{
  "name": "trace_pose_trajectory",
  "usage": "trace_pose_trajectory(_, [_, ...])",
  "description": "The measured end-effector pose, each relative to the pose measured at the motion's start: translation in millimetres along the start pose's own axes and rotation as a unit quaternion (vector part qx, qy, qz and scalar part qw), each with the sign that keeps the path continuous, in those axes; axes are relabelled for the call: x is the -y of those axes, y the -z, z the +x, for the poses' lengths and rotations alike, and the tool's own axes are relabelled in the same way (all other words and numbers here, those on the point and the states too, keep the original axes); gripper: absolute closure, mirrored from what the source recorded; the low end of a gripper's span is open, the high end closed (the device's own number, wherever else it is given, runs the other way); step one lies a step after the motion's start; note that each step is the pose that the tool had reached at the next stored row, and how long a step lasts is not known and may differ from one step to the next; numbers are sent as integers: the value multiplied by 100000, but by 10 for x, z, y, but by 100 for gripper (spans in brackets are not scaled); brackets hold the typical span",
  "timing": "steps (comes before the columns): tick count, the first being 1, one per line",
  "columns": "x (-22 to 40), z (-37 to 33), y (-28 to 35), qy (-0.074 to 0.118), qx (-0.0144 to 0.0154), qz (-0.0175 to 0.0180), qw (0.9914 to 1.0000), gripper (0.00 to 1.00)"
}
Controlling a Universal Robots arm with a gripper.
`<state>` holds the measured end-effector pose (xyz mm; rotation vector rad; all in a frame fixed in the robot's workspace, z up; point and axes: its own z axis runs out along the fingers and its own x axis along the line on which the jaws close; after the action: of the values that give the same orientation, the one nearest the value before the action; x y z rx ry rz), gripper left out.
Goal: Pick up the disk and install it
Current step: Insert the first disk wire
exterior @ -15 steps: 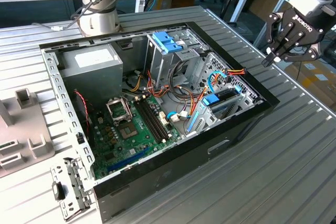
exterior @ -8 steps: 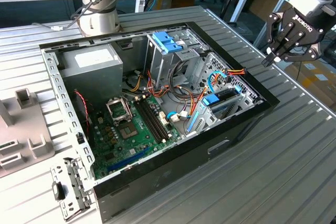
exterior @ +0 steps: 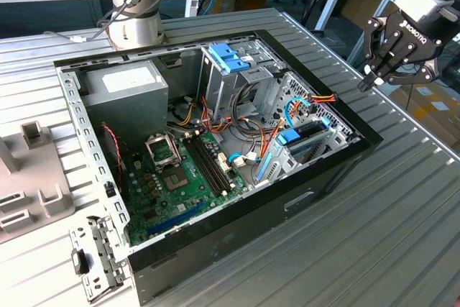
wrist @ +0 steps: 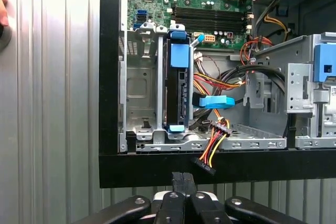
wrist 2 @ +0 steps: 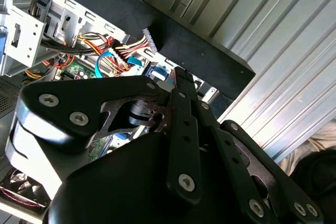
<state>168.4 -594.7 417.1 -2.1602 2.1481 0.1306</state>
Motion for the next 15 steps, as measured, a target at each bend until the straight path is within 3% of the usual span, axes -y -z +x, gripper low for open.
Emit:
trace_pose_trajectory(8, [0,-13,-9,3210,26,-409,99948,89])
trace_pose_trajectory(12, [0,-14,-9,5624,38,-714,99839,89])
trace_pose_trajectory(14, [0,-13,-9,7023,49,-890,99749,89])
trace_pose_trajectory(15, [0,-13,-9,8283,56,-1048,99651,89])
